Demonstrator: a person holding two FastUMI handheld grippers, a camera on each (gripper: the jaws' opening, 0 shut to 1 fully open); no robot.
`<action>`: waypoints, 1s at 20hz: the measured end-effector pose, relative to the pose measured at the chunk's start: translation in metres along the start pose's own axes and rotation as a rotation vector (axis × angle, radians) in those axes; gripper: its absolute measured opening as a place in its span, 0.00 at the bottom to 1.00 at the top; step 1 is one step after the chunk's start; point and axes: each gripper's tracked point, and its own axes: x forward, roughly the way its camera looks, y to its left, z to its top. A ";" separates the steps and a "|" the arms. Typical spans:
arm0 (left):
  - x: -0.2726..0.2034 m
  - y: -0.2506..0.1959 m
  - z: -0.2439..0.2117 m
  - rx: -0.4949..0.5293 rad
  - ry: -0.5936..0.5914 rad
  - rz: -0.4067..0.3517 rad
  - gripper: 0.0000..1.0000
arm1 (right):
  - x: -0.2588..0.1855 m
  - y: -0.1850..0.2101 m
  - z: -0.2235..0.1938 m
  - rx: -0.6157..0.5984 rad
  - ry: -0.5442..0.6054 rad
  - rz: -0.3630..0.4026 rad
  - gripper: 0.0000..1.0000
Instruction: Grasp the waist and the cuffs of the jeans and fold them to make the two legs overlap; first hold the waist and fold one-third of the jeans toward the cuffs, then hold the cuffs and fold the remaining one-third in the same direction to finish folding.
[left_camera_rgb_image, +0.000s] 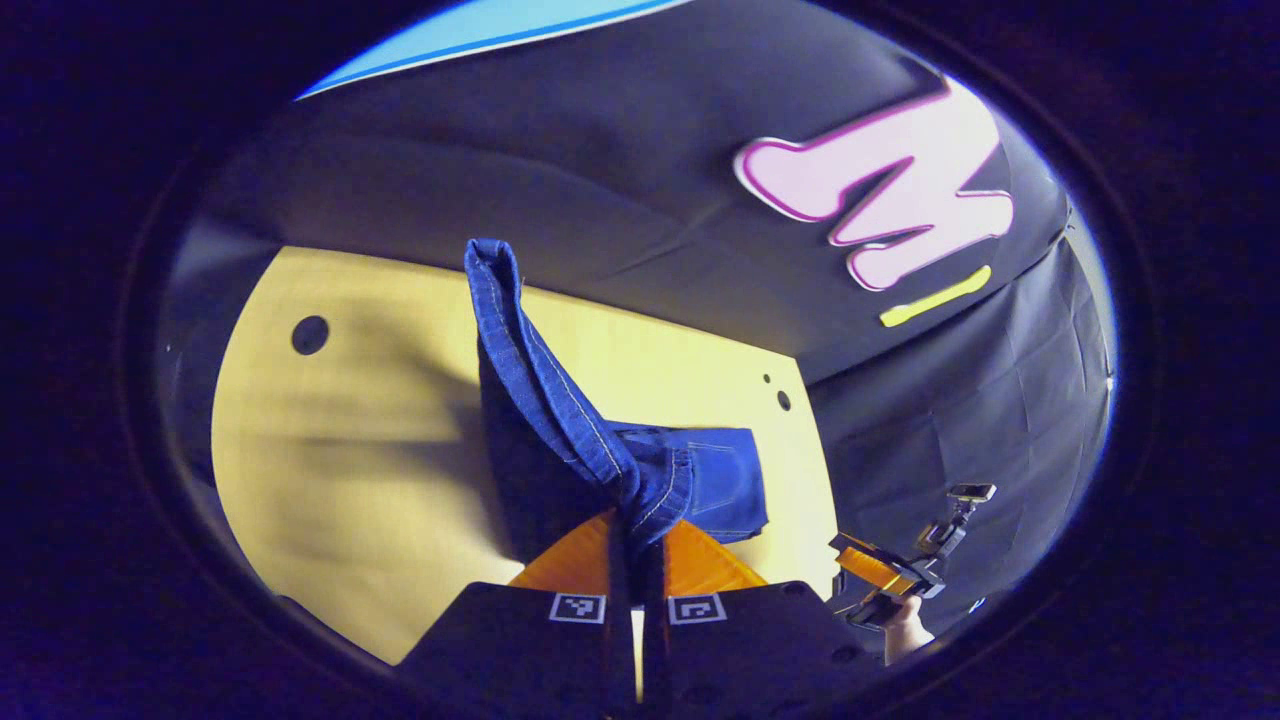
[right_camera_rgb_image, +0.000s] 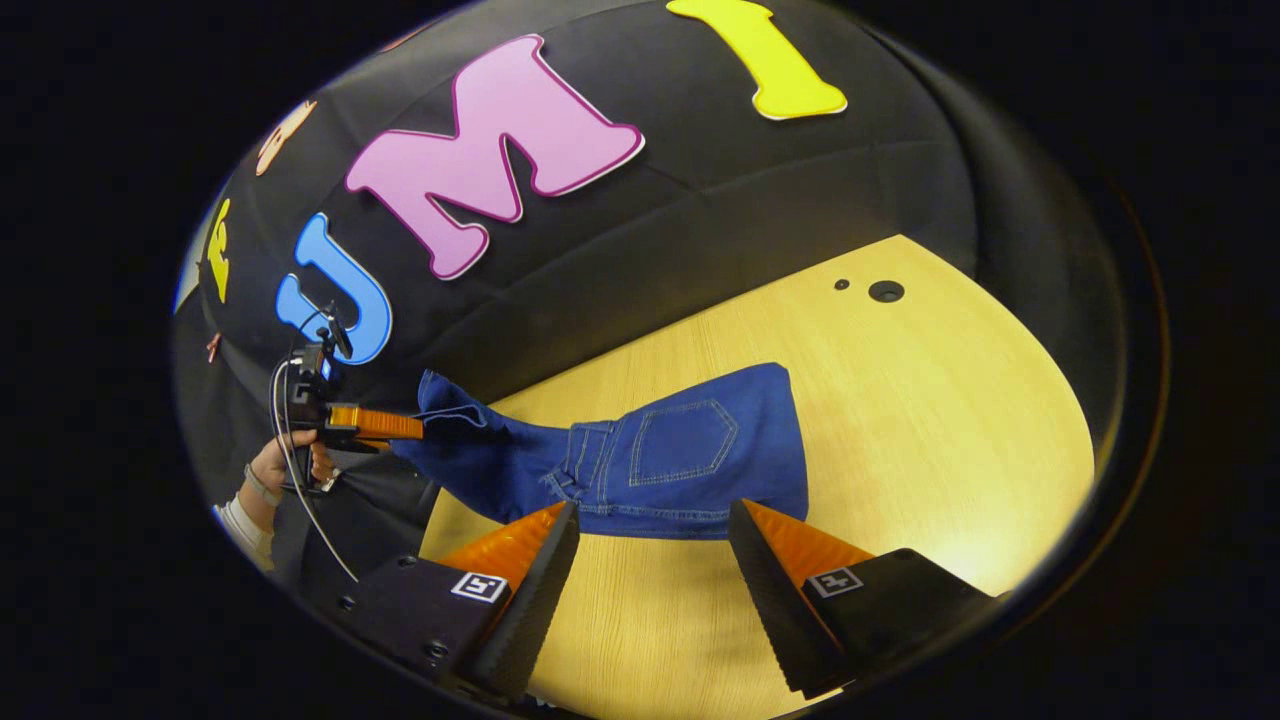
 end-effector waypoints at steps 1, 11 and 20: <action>0.015 -0.023 -0.005 0.027 0.021 -0.023 0.08 | -0.006 -0.002 0.005 -0.002 -0.013 0.000 0.93; 0.237 -0.149 -0.120 0.238 0.269 0.054 0.11 | -0.049 -0.062 0.021 -0.056 -0.065 -0.046 0.93; 0.235 -0.140 -0.169 0.255 0.180 0.184 1.00 | -0.067 -0.097 0.031 -0.179 -0.069 -0.041 0.92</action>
